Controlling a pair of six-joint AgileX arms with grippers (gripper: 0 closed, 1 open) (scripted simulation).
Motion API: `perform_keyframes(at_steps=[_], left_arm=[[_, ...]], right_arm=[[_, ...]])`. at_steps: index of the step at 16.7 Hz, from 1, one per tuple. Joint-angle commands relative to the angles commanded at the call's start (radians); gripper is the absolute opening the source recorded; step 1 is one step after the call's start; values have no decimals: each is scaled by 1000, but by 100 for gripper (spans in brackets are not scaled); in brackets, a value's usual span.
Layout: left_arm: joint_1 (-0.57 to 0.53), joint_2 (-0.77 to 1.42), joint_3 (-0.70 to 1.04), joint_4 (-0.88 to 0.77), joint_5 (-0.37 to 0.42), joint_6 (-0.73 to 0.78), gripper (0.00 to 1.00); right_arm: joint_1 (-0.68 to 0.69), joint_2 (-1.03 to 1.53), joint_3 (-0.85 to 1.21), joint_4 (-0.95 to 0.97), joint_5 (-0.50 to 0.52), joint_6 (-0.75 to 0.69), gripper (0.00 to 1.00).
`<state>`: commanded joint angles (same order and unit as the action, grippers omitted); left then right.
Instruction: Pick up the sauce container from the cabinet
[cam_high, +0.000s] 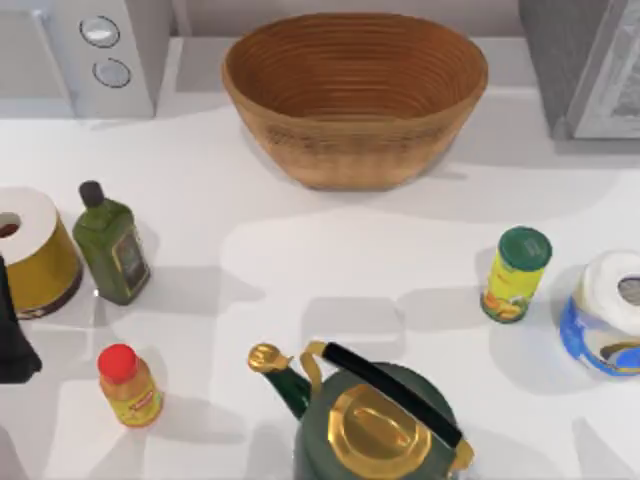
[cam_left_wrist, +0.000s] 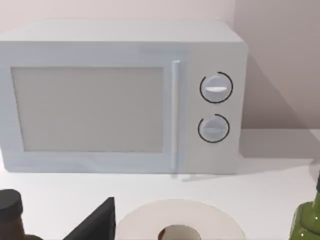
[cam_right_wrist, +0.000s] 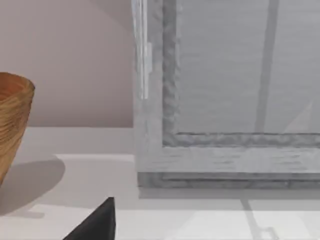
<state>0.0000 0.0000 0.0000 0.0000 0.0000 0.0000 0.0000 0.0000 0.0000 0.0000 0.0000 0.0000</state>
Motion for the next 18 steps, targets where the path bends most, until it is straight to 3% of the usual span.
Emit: perform_keyframes(at_steps=[4,8,18], left_arm=[[0,0,0,0,0,0,100],[0,0,0,0,0,0,100],[0,0,0,0,0,0,100]], right_arm=[[5,28,32,-6,4,1,100],[29,187,223,-51,28,4,100],[122,890,1139,-281,134,7,100]])
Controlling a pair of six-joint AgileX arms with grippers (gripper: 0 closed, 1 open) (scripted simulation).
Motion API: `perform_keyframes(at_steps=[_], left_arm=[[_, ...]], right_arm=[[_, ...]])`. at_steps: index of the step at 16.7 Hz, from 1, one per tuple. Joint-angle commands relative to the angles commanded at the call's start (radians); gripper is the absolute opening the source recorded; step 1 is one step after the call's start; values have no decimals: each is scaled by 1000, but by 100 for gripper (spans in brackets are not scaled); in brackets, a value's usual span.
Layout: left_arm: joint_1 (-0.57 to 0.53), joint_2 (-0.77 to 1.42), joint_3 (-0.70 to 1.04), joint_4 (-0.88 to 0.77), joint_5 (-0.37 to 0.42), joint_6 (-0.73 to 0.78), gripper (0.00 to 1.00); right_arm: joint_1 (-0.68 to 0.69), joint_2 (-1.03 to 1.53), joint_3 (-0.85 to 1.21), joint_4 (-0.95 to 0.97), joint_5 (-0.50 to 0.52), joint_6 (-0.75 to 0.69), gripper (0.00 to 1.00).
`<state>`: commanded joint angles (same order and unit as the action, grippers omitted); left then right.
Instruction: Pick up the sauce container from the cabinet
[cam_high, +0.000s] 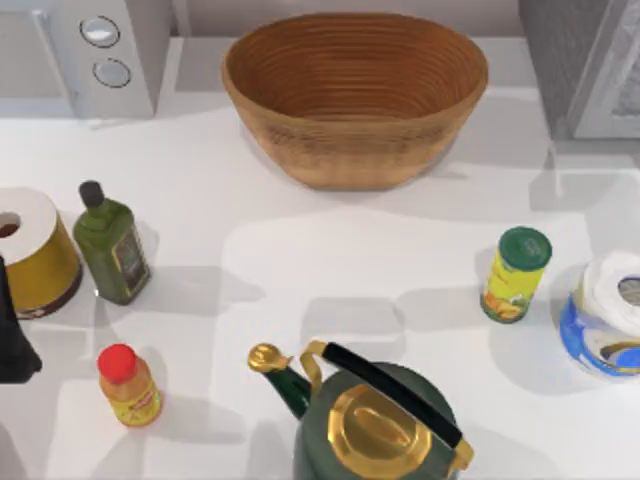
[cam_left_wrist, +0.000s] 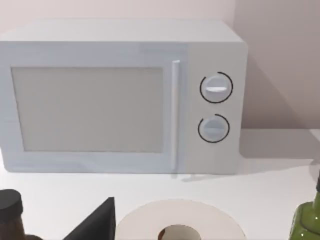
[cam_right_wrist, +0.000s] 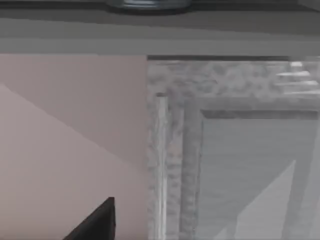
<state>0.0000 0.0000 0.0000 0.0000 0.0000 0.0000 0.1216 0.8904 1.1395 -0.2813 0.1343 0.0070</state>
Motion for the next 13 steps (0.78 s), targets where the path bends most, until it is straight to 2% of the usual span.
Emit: perform_keyframes(at_steps=[4,7,13], left_arm=[[0,0,0,0,0,0,100],[0,0,0,0,0,0,100],[0,0,0,0,0,0,100]], right_arm=[[34,247,343,-79,36,3,100],[53,374,518,-117,53,6,100],[63,437,602,-136,62,9,100]])
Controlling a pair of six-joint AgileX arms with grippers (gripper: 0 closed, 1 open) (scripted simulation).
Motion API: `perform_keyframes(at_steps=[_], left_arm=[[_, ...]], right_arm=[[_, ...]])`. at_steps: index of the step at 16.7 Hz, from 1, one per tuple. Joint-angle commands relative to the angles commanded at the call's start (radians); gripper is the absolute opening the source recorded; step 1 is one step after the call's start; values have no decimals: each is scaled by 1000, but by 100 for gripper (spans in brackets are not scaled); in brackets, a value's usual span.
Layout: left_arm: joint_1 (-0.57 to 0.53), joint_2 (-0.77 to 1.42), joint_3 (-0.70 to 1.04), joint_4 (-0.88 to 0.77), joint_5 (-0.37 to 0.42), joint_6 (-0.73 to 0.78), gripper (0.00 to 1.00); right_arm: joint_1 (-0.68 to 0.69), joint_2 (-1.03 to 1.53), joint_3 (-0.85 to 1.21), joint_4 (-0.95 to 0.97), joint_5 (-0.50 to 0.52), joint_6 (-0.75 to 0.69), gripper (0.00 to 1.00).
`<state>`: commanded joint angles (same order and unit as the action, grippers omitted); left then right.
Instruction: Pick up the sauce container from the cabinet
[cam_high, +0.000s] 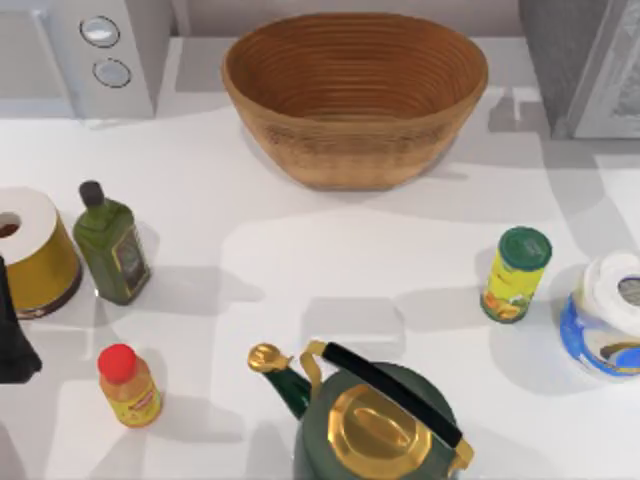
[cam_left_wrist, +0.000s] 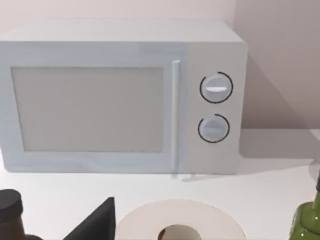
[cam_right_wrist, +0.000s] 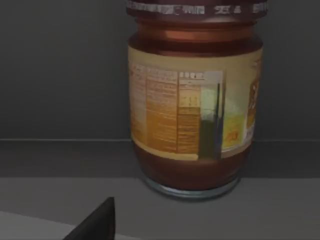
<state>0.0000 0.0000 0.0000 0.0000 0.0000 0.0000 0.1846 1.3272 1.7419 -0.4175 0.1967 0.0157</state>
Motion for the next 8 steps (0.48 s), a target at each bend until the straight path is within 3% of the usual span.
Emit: perform_keyframes(at_steps=[8], left_arm=[[0,0,0,0,0,0,100]], right_arm=[[-10,162,136,35,1,-4,100]])
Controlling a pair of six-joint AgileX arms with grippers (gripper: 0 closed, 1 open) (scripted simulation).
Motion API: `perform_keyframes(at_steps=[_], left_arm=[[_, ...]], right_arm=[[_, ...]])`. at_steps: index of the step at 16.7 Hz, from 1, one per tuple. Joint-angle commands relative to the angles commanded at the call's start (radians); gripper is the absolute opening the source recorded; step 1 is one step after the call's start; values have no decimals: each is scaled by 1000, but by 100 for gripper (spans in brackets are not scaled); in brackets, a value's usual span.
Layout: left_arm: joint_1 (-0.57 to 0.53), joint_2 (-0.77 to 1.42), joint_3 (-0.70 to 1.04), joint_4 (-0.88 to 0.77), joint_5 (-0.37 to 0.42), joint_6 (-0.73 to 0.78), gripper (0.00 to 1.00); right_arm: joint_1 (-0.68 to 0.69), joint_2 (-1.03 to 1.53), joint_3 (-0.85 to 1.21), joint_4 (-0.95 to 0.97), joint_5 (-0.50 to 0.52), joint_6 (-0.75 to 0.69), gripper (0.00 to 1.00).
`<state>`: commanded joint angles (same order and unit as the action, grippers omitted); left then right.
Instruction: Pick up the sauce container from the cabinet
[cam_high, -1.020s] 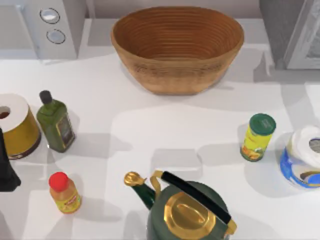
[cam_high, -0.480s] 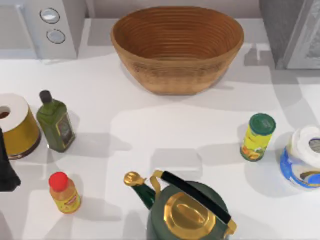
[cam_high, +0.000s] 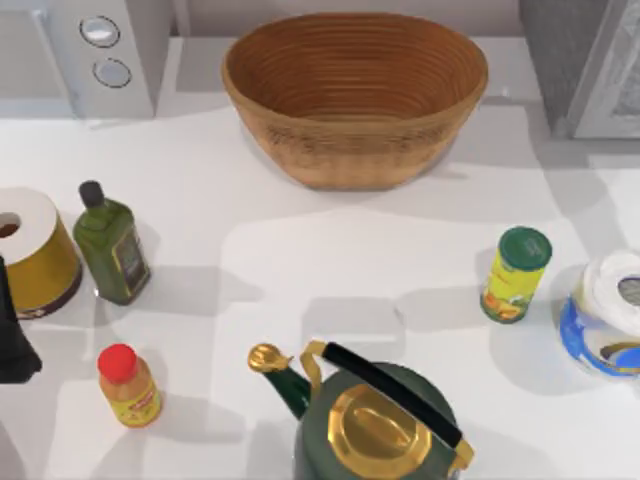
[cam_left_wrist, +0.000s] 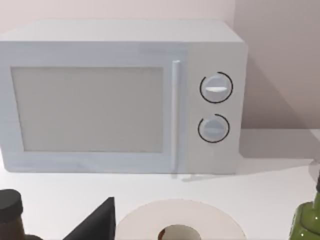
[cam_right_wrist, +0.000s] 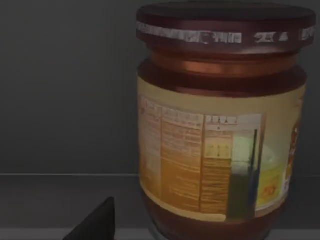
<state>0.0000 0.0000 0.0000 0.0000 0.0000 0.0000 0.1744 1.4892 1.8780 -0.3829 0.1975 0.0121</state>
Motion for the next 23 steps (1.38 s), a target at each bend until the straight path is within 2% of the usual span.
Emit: perform_keyframes(at_steps=[4,10,19,23], left_arm=[[0,0,0,0,0,0,100],[0,0,0,0,0,0,100],[0,0,0,0,0,0,100],[0,0,0,0,0,0,100]], right_arm=[[-5,131,102,29,-2,2,100],[-3,148,118,27,-2,3,100],[-34,383,415,-31,-26,2,100],[-37,406,444,-37,-29,2,100]])
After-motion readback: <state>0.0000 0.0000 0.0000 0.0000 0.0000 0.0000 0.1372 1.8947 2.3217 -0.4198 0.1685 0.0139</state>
